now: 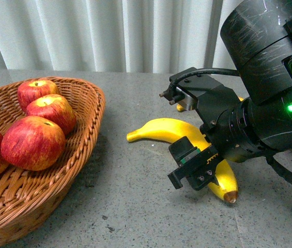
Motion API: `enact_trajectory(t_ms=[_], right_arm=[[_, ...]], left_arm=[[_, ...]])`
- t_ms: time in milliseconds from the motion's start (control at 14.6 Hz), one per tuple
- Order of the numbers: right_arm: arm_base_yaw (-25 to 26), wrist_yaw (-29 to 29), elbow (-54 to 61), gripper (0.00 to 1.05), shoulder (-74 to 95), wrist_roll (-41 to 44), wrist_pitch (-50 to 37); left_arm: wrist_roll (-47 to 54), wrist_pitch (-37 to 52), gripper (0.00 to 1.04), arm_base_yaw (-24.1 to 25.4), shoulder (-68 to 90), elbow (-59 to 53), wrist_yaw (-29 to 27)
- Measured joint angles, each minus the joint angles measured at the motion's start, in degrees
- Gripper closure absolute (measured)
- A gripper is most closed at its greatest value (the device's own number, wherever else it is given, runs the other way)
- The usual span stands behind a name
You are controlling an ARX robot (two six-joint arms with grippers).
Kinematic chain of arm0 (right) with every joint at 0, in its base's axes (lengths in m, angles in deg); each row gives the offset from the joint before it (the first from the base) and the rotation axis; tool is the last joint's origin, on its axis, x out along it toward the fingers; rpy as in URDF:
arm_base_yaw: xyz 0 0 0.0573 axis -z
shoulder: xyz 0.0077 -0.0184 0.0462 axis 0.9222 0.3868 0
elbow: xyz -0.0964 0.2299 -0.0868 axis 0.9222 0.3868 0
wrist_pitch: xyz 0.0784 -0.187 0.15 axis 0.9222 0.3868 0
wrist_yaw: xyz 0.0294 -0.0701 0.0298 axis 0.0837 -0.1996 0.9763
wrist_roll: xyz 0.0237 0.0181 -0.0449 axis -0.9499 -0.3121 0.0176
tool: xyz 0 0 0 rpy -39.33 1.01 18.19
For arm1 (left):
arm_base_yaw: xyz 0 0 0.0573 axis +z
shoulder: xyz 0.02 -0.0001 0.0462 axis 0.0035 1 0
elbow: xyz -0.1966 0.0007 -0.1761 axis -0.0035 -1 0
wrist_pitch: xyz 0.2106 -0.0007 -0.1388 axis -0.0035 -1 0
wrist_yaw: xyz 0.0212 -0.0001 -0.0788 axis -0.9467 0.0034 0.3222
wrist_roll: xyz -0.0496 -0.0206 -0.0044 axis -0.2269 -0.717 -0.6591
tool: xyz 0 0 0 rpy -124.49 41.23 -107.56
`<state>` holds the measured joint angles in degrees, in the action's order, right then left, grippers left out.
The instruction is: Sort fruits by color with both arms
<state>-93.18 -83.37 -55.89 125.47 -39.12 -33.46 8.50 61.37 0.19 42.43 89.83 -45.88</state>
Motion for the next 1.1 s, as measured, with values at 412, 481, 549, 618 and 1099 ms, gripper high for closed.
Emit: enact_trajectory(t_ms=[412,481,549,618,1099], right_arm=[[3.2,2.8,-0.8,0.70,-2.5,-3.1,-0.1],[4.4,3.3,-1.3,0.70,-3.6,-4.1,-0.4],[6.2,4.6,-1.9,0.70,-5.4,-5.6,-0.6],[8.1,6.3,-2.2,0.70,-7.3,-7.3,-1.7],[29.7,14.3,5.9,0.70,-23.4,-7.1,-12.8]], left_arm=[[0.0,0.0,0.07,0.0,0.0,0.0,0.0],[0.0,0.0,0.07,0.0,0.0,0.0,0.0],[0.0,0.0,0.07,0.0,0.0,0.0,0.0],[0.0,0.0,0.07,0.0,0.0,0.0,0.0],[0.0,0.0,0.07,0.0,0.0,0.0,0.0]])
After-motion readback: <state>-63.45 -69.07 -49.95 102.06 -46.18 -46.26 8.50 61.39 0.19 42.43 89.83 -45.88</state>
